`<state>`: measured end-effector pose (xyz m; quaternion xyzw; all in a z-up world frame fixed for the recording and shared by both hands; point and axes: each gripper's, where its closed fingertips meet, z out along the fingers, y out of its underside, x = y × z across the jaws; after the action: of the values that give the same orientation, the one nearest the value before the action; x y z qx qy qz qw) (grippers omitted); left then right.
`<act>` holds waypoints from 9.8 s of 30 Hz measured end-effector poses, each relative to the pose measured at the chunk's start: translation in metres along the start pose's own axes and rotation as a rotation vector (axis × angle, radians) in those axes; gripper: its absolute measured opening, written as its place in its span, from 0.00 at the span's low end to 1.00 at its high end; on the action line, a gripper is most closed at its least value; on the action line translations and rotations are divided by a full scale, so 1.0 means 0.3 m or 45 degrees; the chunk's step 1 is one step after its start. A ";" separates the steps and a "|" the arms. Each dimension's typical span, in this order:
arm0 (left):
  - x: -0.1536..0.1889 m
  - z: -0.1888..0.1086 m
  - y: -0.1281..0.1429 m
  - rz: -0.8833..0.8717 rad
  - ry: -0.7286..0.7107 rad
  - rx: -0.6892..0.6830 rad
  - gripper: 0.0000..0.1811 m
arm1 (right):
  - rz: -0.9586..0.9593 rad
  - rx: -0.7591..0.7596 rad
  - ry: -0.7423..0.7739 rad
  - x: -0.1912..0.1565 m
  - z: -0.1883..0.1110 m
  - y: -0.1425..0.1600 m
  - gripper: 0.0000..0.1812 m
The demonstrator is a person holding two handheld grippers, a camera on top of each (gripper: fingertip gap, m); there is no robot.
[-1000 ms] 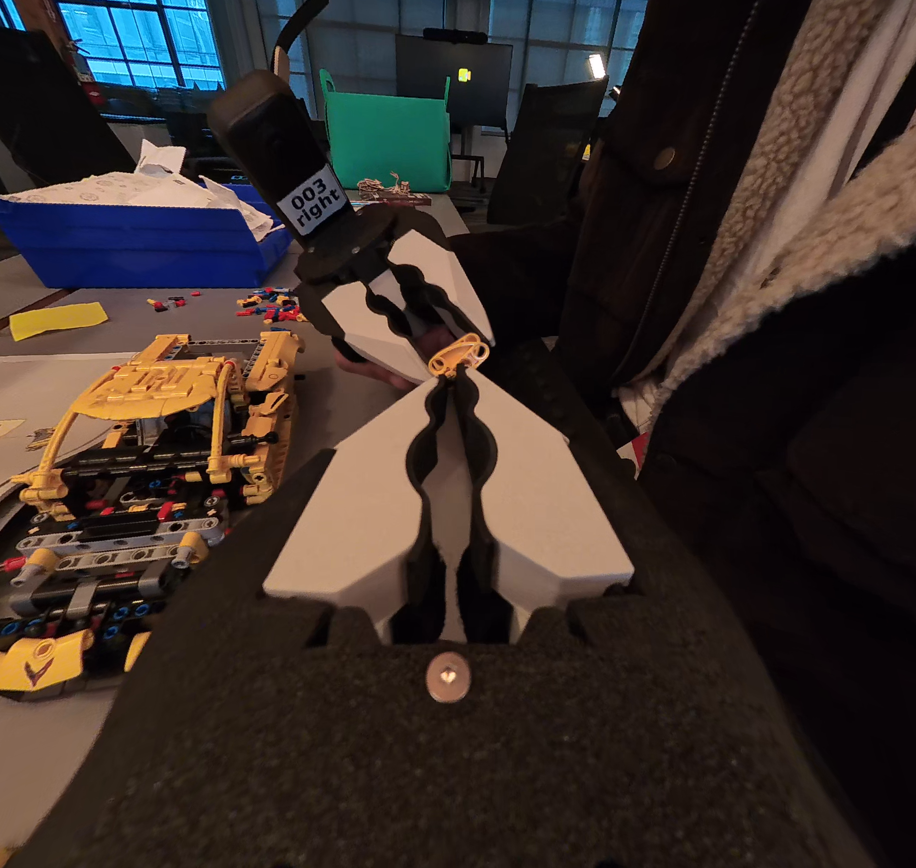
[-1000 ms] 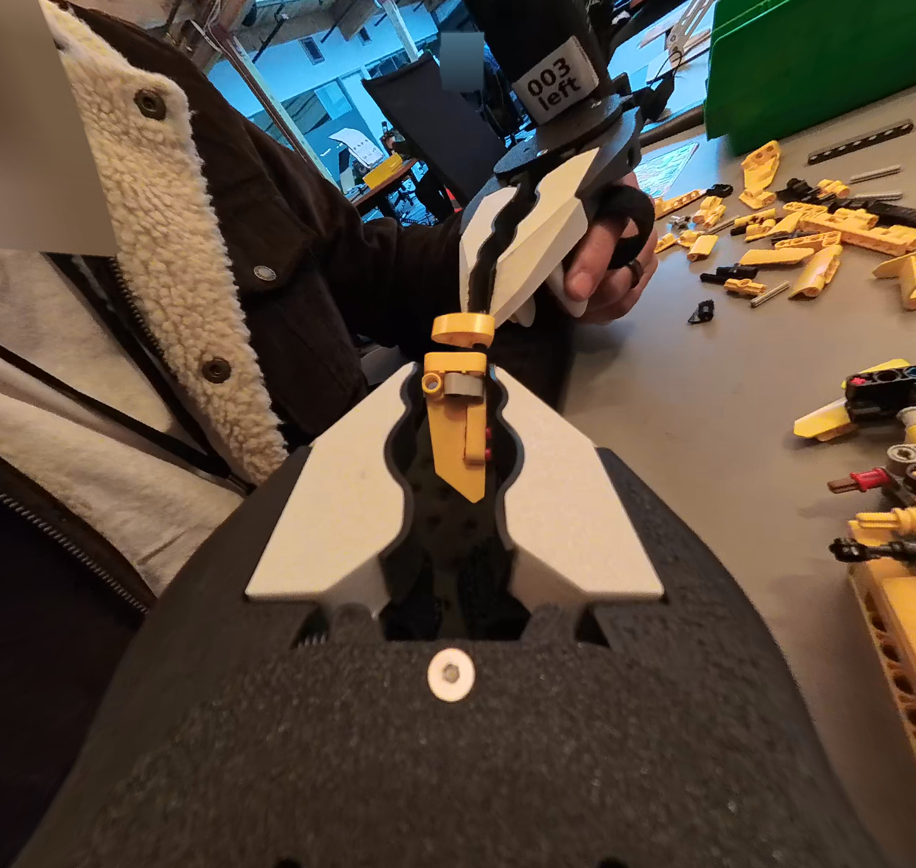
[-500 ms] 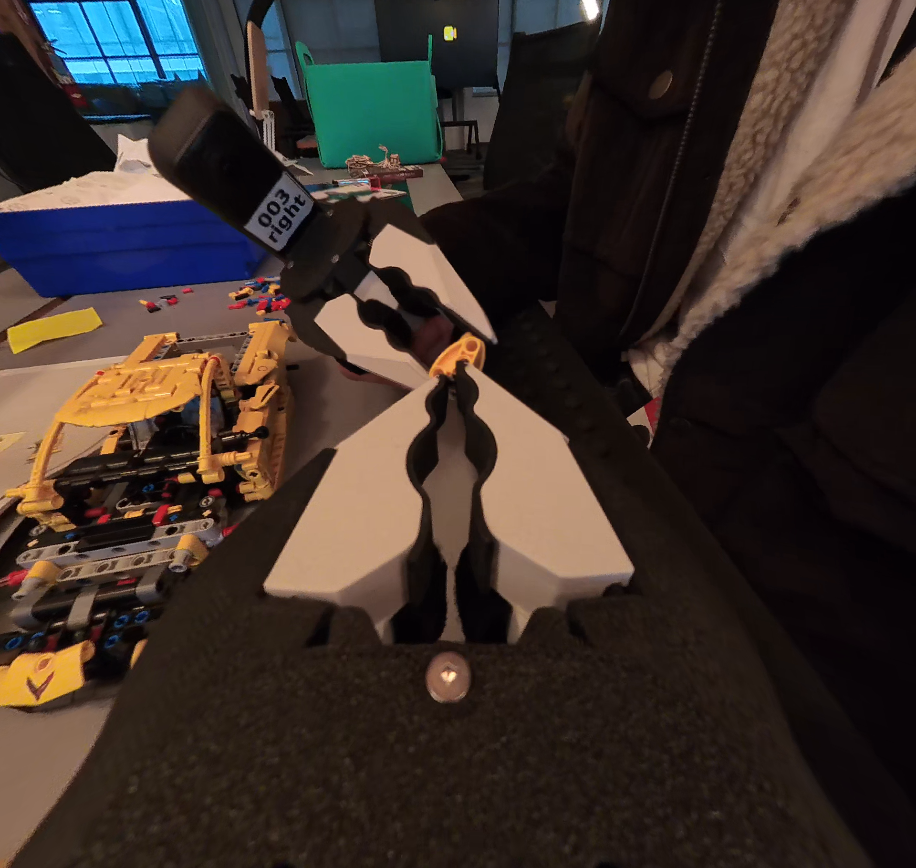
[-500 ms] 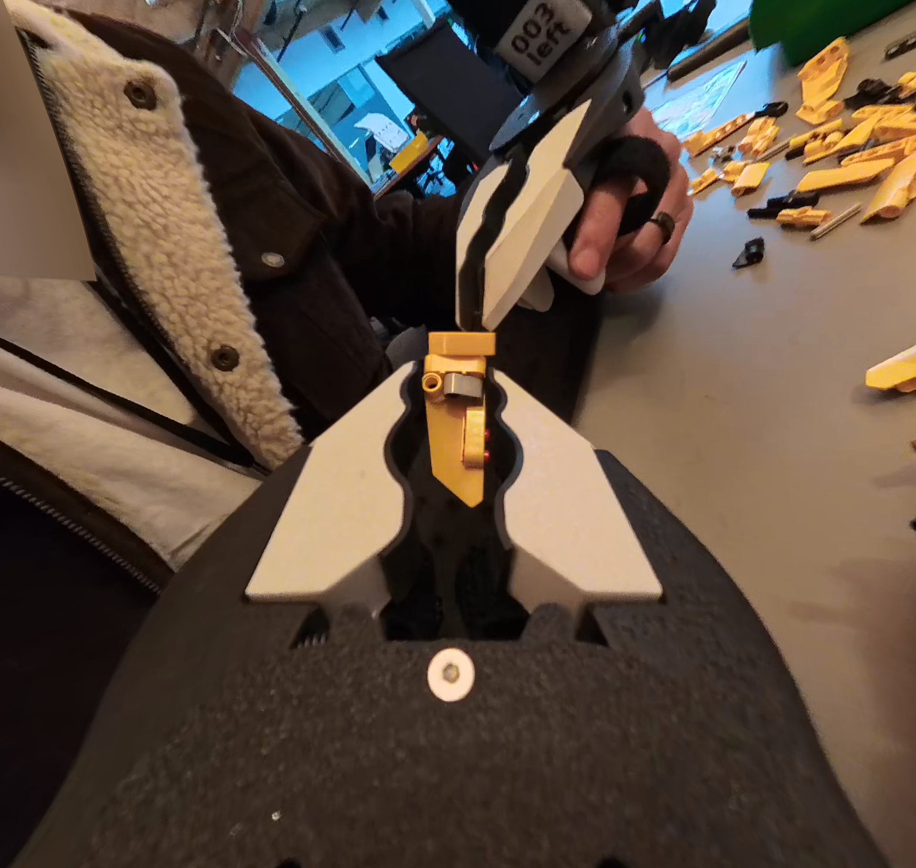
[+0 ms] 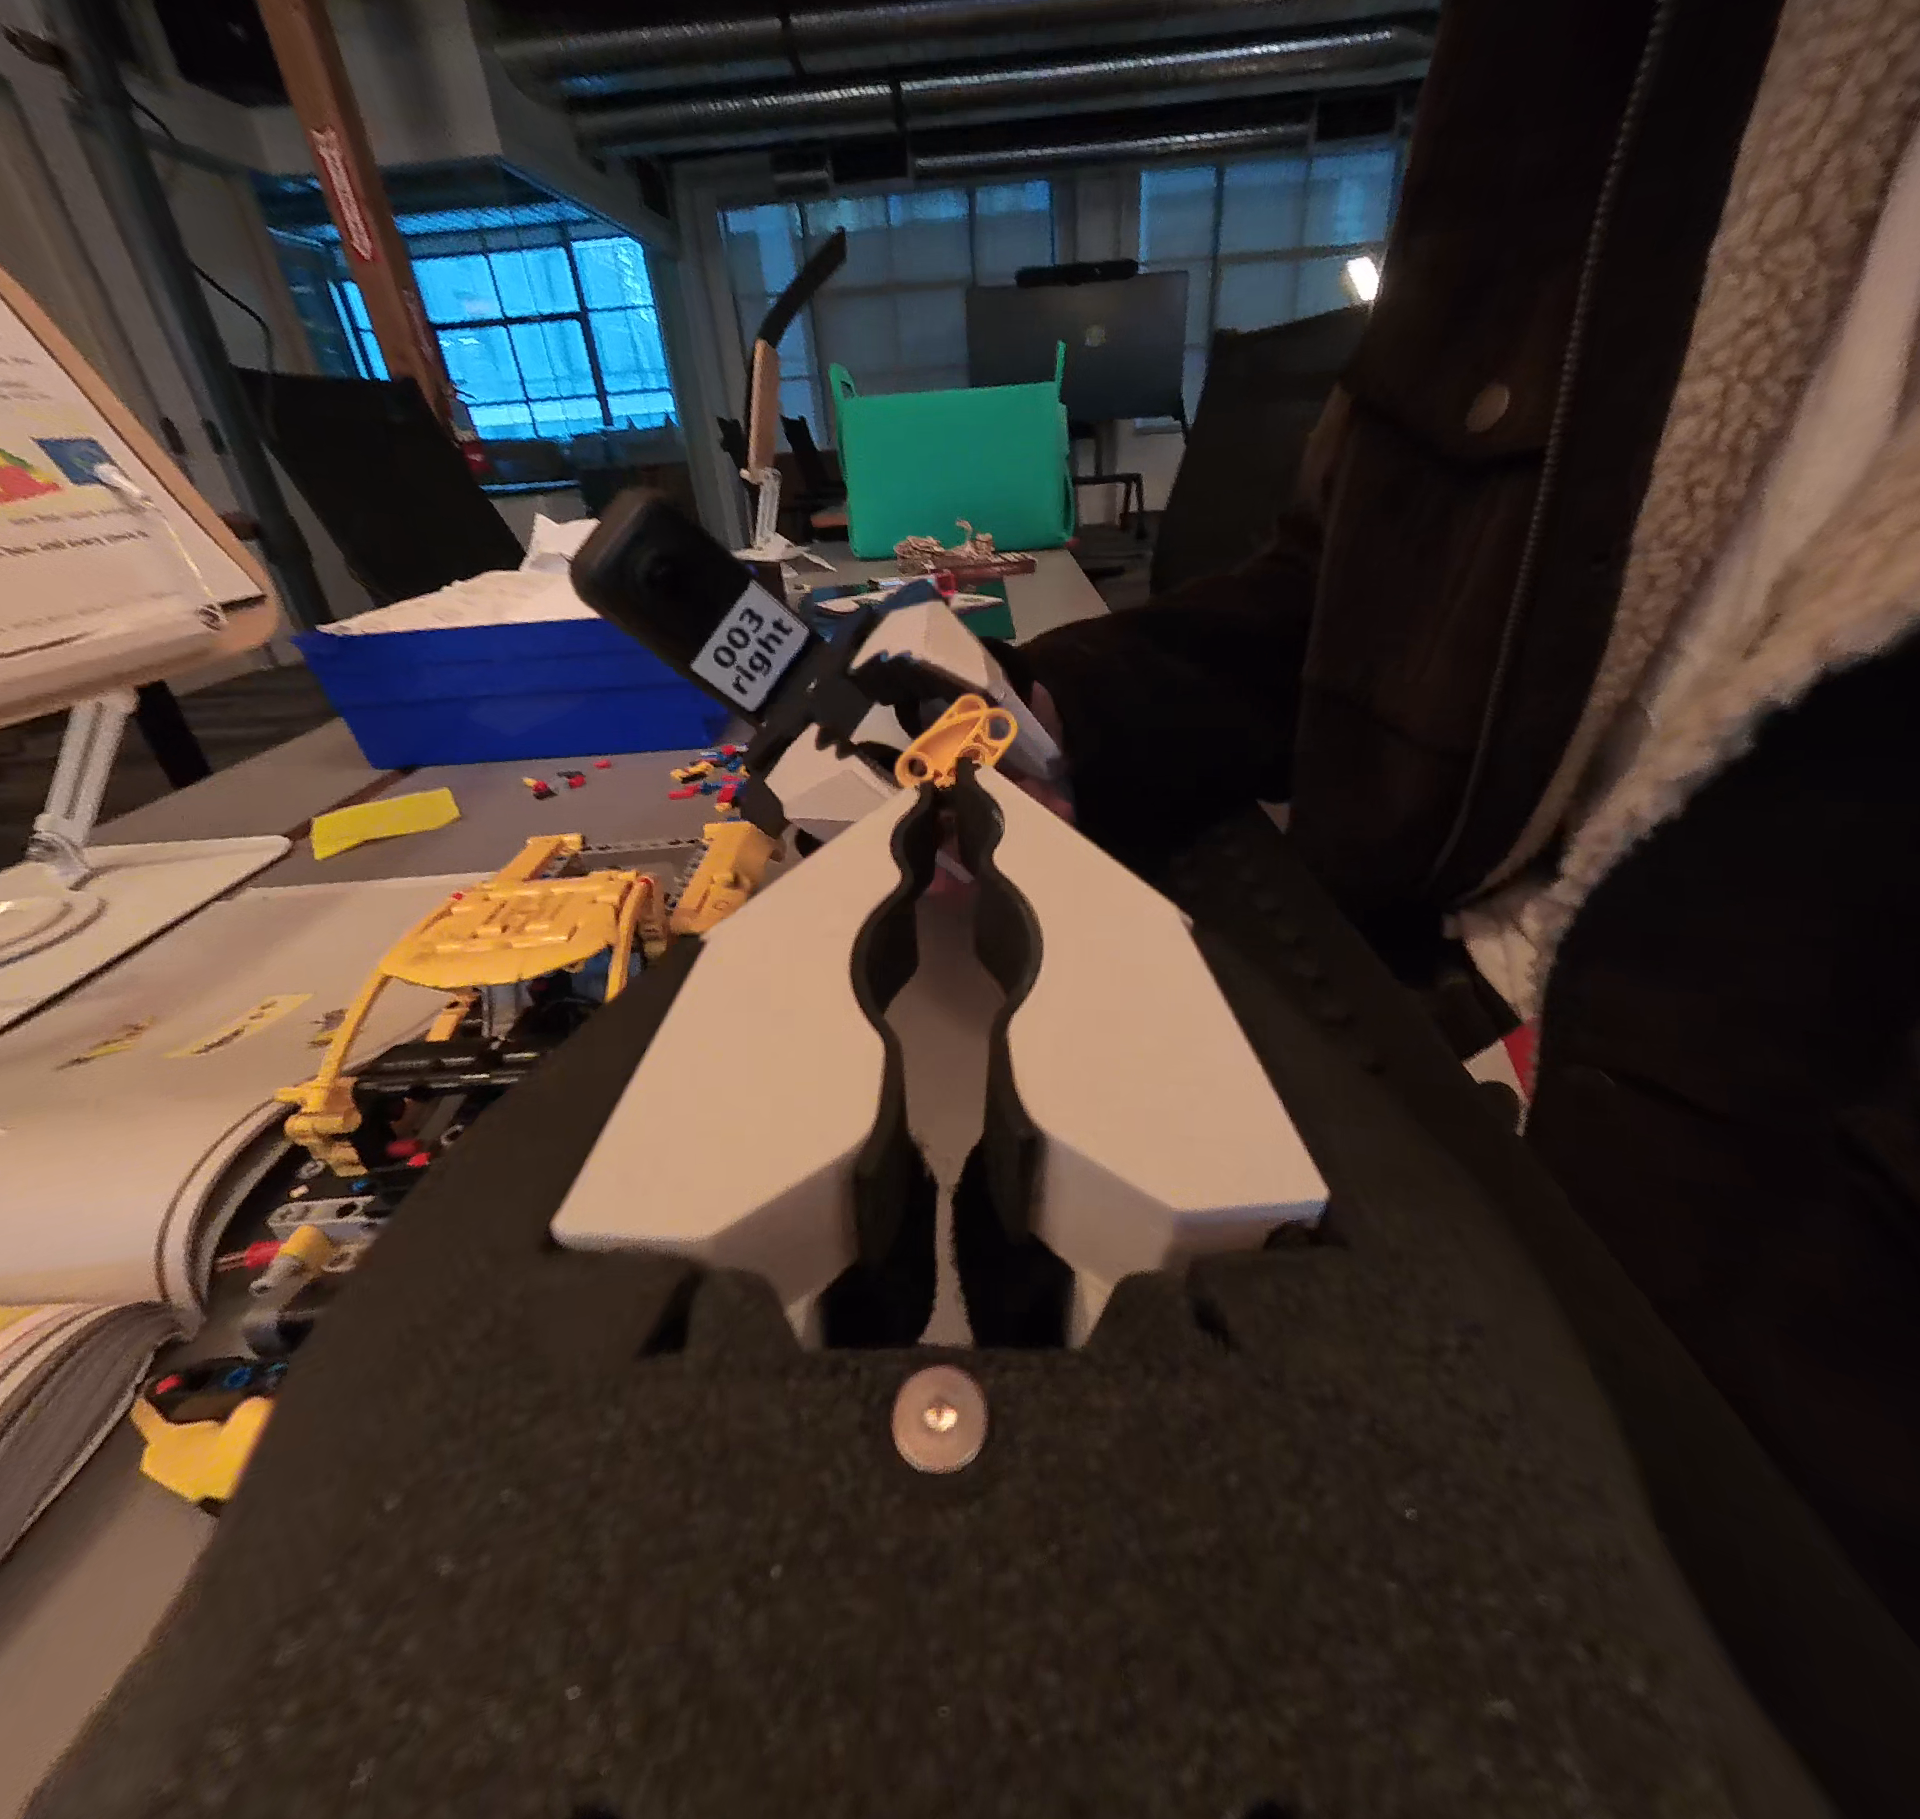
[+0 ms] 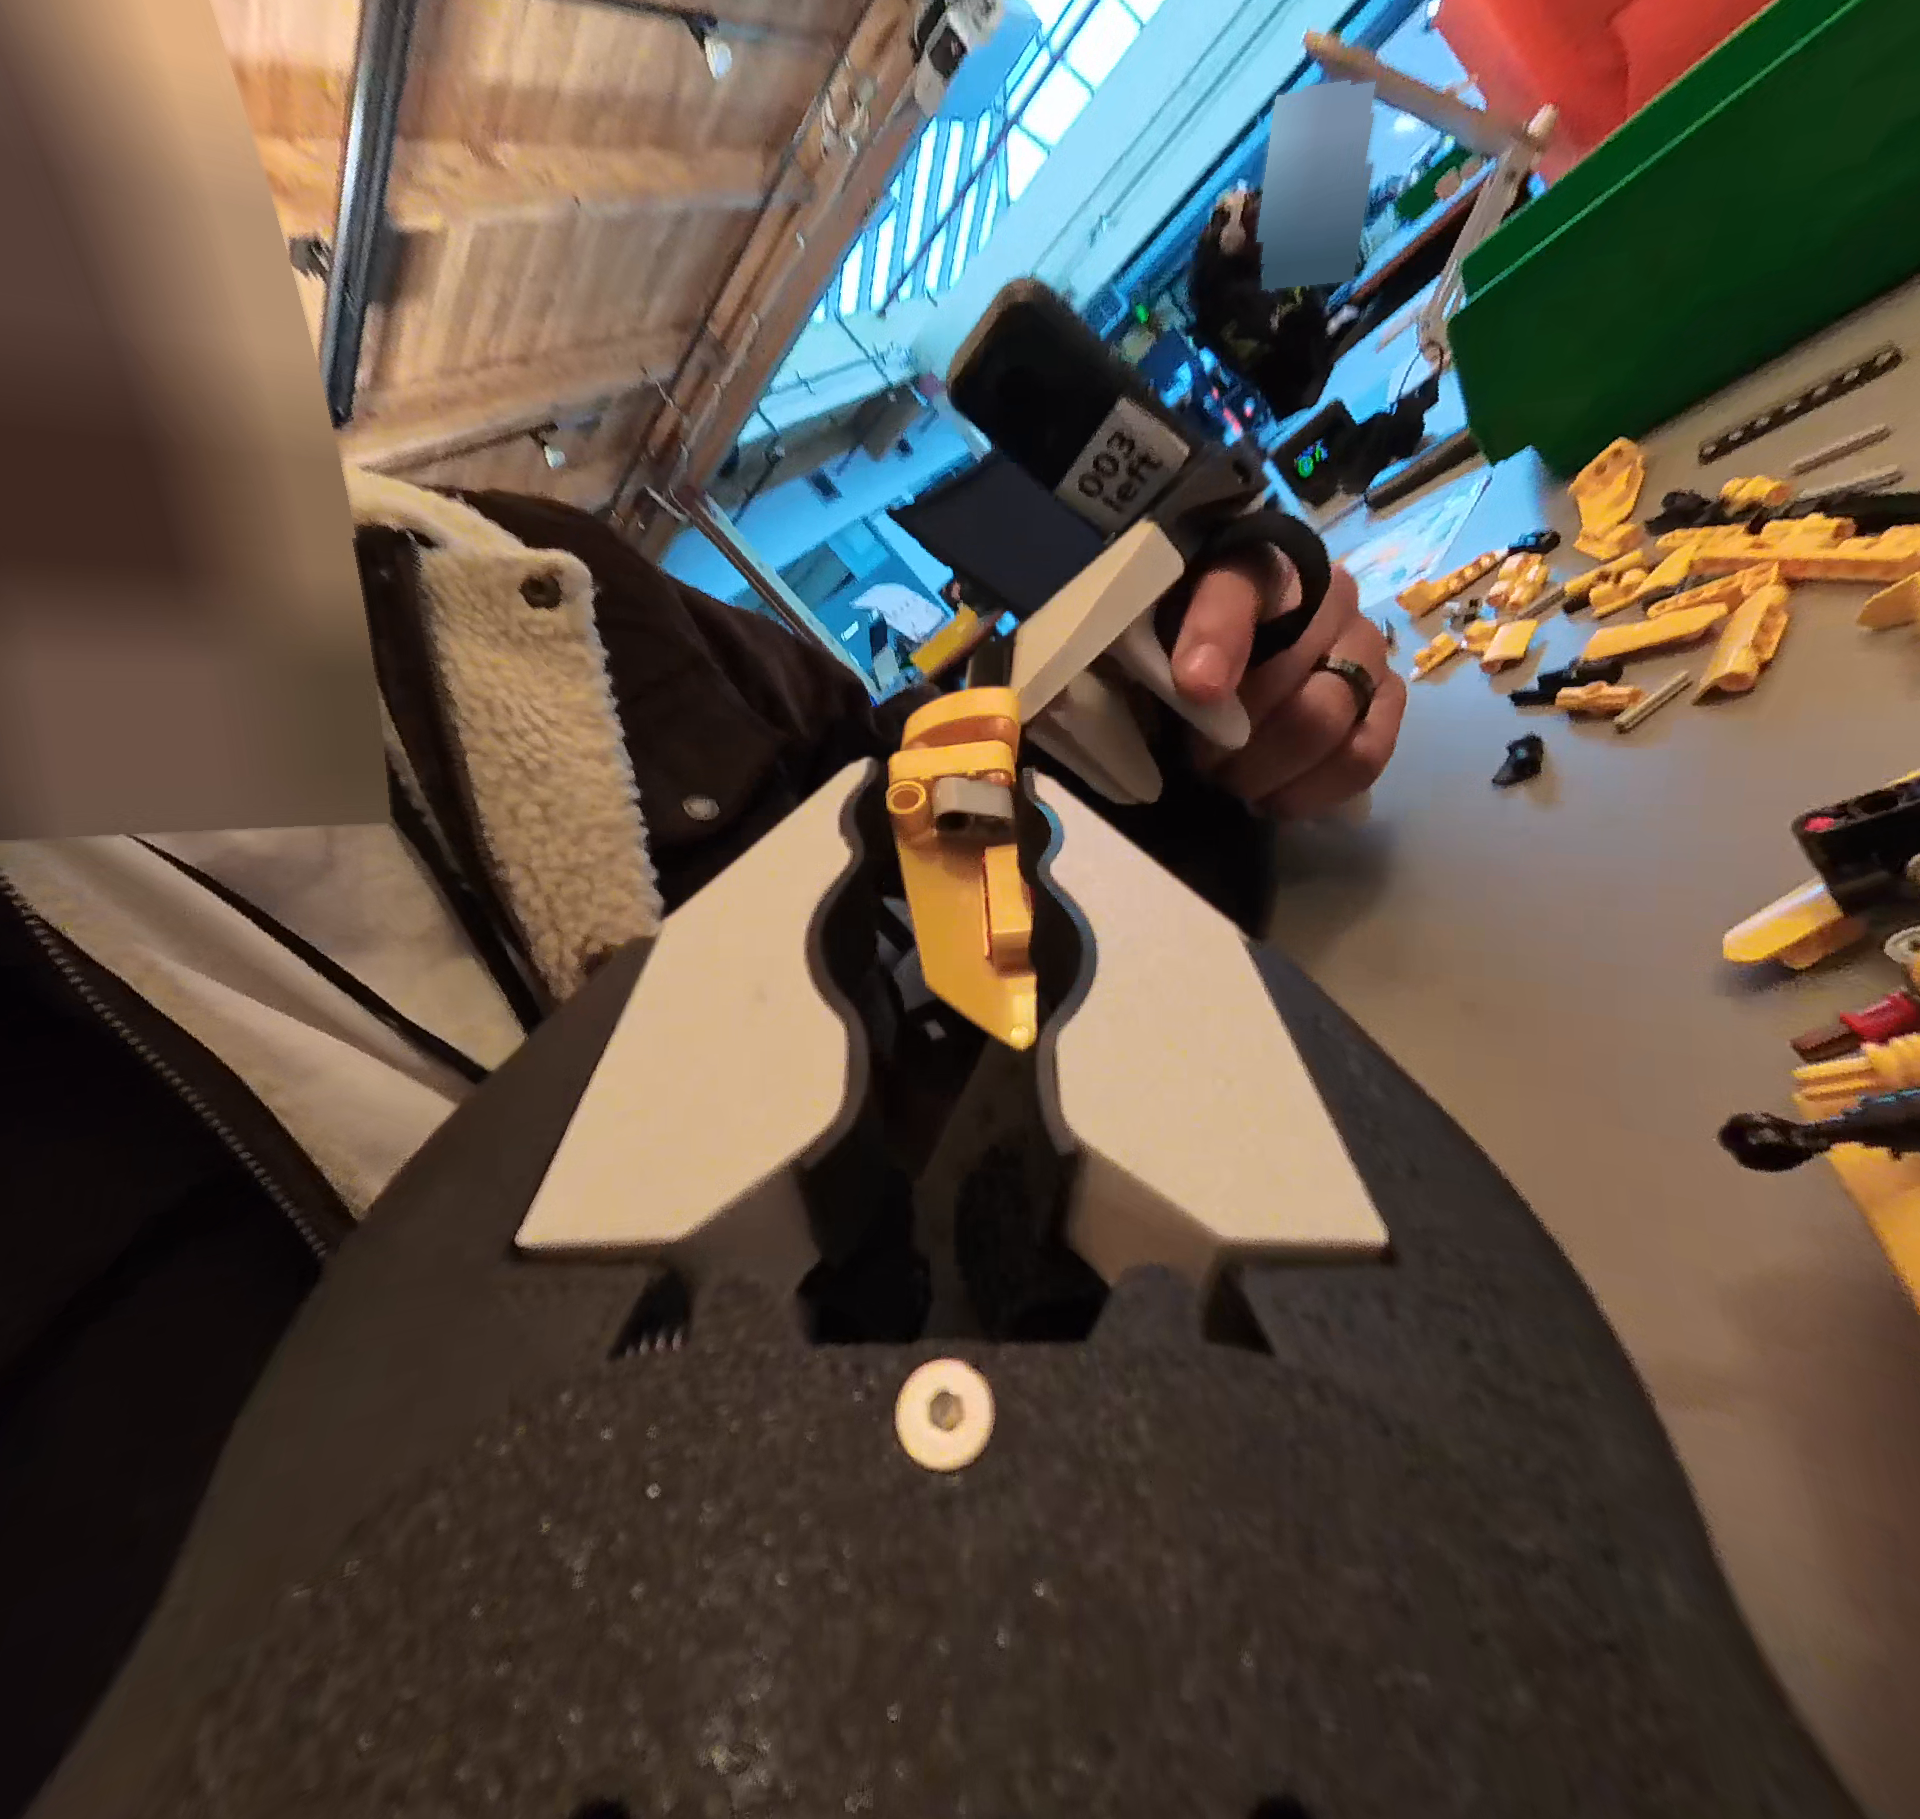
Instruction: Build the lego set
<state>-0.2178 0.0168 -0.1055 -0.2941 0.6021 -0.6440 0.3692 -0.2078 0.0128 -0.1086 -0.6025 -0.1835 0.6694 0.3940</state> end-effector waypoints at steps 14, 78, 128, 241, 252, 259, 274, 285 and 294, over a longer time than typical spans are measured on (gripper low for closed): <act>-0.058 0.022 -0.019 -0.161 -0.069 0.027 0.02 | 0.014 0.142 0.013 0.001 -0.028 -0.071 0.13; -0.057 0.021 0.182 -0.697 0.090 -0.276 0.14 | -0.917 -0.524 0.819 0.175 -0.043 0.097 0.13; -0.231 0.040 0.158 0.948 -0.787 -0.811 0.13 | -0.396 -0.029 1.029 0.252 -0.091 -0.083 0.14; -0.200 0.078 0.099 -1.032 -0.378 0.032 0.08 | -1.290 -0.476 1.334 0.206 -0.083 -0.057 0.32; -0.111 0.087 0.122 -0.740 -0.281 -0.224 0.07 | -0.421 -0.096 0.632 0.086 -0.108 -0.077 0.26; -0.080 0.107 0.116 -0.634 -0.244 -0.255 0.07 | -0.313 -0.132 0.543 0.095 -0.095 -0.040 0.08; 0.016 0.135 0.119 -0.658 -0.042 -0.305 0.06 | -0.421 -0.351 0.388 0.036 -0.063 0.046 0.08; -0.043 0.125 0.157 -0.491 -0.254 -0.396 0.06 | -0.394 -0.301 0.535 0.096 -0.085 0.026 0.08; -0.052 0.129 0.143 -0.376 -0.307 -0.396 0.06 | -0.459 -0.260 0.535 0.084 -0.084 0.007 0.08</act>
<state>-0.1721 0.0080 -0.1431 -0.5070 0.5961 -0.5506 0.2906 -0.1835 0.0245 -0.1320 -0.7222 -0.2682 0.4273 0.4733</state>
